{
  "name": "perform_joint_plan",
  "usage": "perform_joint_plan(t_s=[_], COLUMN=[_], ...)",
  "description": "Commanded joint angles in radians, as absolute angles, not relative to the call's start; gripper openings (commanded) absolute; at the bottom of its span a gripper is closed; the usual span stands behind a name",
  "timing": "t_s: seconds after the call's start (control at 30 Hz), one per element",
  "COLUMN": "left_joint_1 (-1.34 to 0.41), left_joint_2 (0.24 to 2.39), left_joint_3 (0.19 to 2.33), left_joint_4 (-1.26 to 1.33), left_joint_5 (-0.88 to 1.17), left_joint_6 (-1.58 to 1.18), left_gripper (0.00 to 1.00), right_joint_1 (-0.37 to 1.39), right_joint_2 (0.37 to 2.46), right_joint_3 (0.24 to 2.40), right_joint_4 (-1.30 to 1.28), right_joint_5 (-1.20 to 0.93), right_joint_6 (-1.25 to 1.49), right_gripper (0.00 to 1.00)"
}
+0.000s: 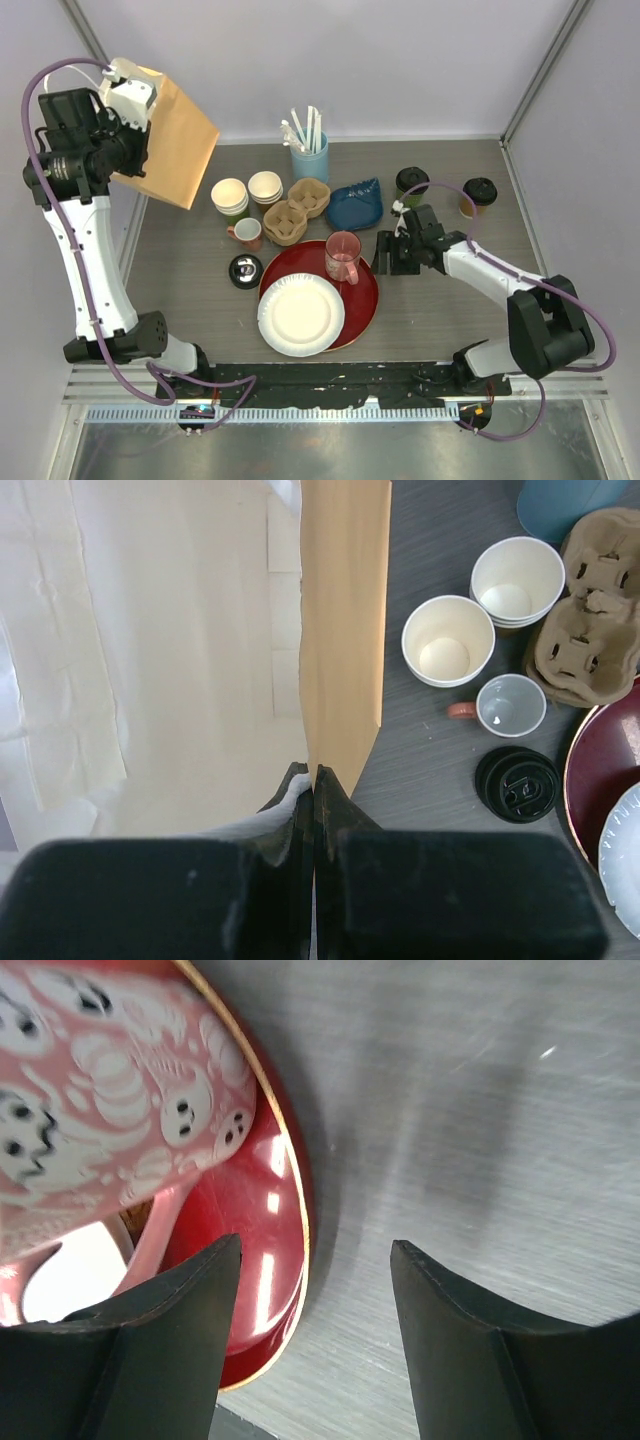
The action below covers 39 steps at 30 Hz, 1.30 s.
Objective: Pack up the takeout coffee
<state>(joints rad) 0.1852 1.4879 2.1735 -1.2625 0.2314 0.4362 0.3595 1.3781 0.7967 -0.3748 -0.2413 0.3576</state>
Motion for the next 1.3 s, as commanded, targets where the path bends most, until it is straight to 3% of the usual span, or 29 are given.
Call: perform_joint_plan(t_s=[0.0, 0.13, 0.3, 0.63, 0.9, 1.27], left_joint_1=[0.183, 0.181, 0.183, 0.181, 0.183, 0.183], left_joint_2=[1.440, 1.425, 1.425, 1.436, 1.450, 1.466], left_joint_3=[2.191, 2.186, 2.187, 2.194, 2.212, 2.223], left_joint_4=[-1.192, -1.200, -1.200, -1.198, -1.198, -1.203], left_joint_5=[0.258, 0.262, 0.264, 0.264, 0.270, 0.288], left_joint_6=[0.408, 0.413, 0.411, 0.405, 0.407, 0.416], left_gripper=[0.00, 0.00, 0.00, 0.00, 0.00, 0.00], right_joint_1=[0.396, 0.397, 0.448, 0.558, 0.718, 0.781], right_joint_2=[1.411, 1.445, 1.482, 1.468, 1.519, 1.591], right_joint_3=[0.749, 0.727, 0.710, 0.698, 0.802, 0.850], right_joint_4=[-0.342, -0.311, -0.265, -0.256, -0.296, -0.072], right_joint_5=[-0.288, -0.304, -0.339, -0.250, -0.115, -0.011], right_joint_6=[0.342, 0.356, 0.386, 0.561, 0.653, 0.842], right_gripper=[0.65, 0.49, 0.40, 0.09, 0.02, 0.01])
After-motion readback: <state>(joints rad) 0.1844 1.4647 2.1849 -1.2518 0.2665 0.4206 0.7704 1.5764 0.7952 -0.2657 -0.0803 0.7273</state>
